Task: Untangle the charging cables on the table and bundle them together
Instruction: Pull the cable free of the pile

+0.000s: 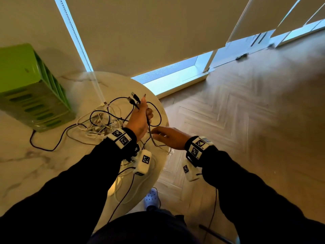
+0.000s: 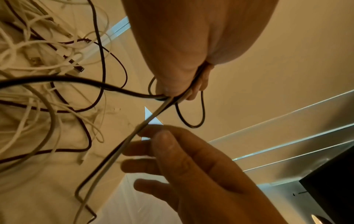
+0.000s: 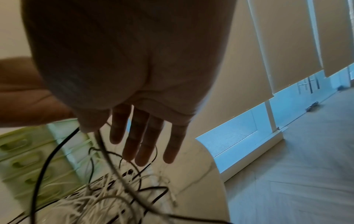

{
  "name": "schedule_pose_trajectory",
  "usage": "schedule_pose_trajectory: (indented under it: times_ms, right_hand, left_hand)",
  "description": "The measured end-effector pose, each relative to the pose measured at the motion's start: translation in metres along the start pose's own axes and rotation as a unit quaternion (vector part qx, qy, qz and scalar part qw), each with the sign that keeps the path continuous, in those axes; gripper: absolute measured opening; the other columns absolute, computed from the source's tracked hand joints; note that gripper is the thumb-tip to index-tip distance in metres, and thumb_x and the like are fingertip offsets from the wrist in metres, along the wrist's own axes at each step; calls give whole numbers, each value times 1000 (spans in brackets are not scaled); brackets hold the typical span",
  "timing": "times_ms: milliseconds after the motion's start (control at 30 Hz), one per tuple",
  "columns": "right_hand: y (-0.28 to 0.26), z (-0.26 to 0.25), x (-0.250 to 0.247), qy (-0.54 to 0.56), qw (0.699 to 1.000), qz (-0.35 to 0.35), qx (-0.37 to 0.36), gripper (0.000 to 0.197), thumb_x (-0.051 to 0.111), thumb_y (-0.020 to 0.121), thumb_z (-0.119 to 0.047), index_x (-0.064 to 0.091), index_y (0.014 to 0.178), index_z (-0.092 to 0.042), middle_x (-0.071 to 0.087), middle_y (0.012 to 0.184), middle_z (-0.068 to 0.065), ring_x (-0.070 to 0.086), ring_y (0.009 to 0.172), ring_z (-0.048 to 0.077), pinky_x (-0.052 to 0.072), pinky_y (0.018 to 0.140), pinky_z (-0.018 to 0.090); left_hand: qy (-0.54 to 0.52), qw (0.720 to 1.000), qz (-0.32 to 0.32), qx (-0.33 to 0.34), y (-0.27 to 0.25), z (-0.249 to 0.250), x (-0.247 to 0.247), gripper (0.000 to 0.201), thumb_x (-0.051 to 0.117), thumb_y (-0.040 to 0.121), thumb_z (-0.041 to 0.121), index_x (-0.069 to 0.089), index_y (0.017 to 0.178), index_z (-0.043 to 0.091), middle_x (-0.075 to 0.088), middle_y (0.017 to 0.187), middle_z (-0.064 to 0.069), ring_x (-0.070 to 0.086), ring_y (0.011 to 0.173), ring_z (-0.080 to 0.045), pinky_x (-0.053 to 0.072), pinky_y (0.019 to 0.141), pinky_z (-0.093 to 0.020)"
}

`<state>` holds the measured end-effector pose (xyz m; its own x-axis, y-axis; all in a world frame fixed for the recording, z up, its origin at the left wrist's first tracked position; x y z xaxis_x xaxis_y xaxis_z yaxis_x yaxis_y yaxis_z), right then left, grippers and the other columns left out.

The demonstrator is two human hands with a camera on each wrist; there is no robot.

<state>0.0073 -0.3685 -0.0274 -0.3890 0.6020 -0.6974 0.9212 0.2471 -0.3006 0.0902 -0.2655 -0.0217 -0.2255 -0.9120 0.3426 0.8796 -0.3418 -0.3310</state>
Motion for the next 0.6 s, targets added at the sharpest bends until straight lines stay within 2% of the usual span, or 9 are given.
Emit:
schedule_pose_trajectory:
  times_ms: [133,267,333,400,433,500,533,600]
  right_hand:
    - [7,-11,9,37,998,58,-15,18,48,105,-27,60,109,-14,71,100,2,66,90,21,55,87,42]
    - [8,-18,2,71,996,60,-13,14,45,105,-25,53,103,-14,70,93,-2,68,84,13,58,82,39]
    - [10,-22,-7,99,992,72,-3,13,41,105,-24,47,102,-14,69,91,3,69,76,15,60,73,36]
    - [9,-21,-20,112,988,100,16,12,37,106,-22,44,101,-13,65,84,7,64,61,18,56,57,32]
    - [9,-17,-27,97,988,113,29,11,36,106,-20,43,101,-13,63,80,8,59,56,18,54,53,31]
    - [8,2,-37,23,991,98,85,14,36,105,-21,46,103,-12,64,82,11,60,60,23,55,58,36]
    - [7,17,-37,-39,988,59,136,18,36,105,-22,49,109,-10,67,90,14,64,70,28,57,66,41]
    - [1,49,-27,-177,952,-57,242,32,42,103,-27,46,130,-10,64,119,18,66,101,34,55,86,44]
  left_hand:
    - [3,1000,8,14,0,10,-9,40,36,107,46,30,73,26,20,60,6,17,59,-12,10,67,-40]
    - [24,998,42,42,-1,20,-27,28,36,107,46,43,83,34,26,57,11,23,56,-10,16,61,-33]
    - [61,993,84,47,-1,23,-39,33,37,105,54,45,80,34,30,57,11,27,53,-10,22,56,-32]
    - [58,990,113,57,0,24,-48,42,36,104,56,39,73,28,27,55,10,22,51,-11,15,57,-37]
    - [37,991,116,60,0,25,-51,40,36,105,54,38,73,29,25,55,9,19,51,-11,12,60,-40]
    - [-5,993,102,56,0,27,-52,34,36,106,50,40,77,33,24,55,10,18,51,-10,11,59,-38]
    - [-23,994,90,49,0,28,-52,36,35,107,48,38,76,31,25,54,10,19,50,-9,13,55,-33]
    - [-62,996,58,28,-2,29,-49,42,35,108,46,32,71,25,26,53,10,20,47,-8,19,47,-23]
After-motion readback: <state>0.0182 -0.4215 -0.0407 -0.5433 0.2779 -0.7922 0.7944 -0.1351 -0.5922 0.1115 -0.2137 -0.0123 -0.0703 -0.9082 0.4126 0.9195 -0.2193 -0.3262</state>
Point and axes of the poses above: each hand's wrist, its own y-axis towards the middle knuckle, its own x-axis out of the palm, z = x × y, the point moved 5 cm from there along y, towards the middle knuckle
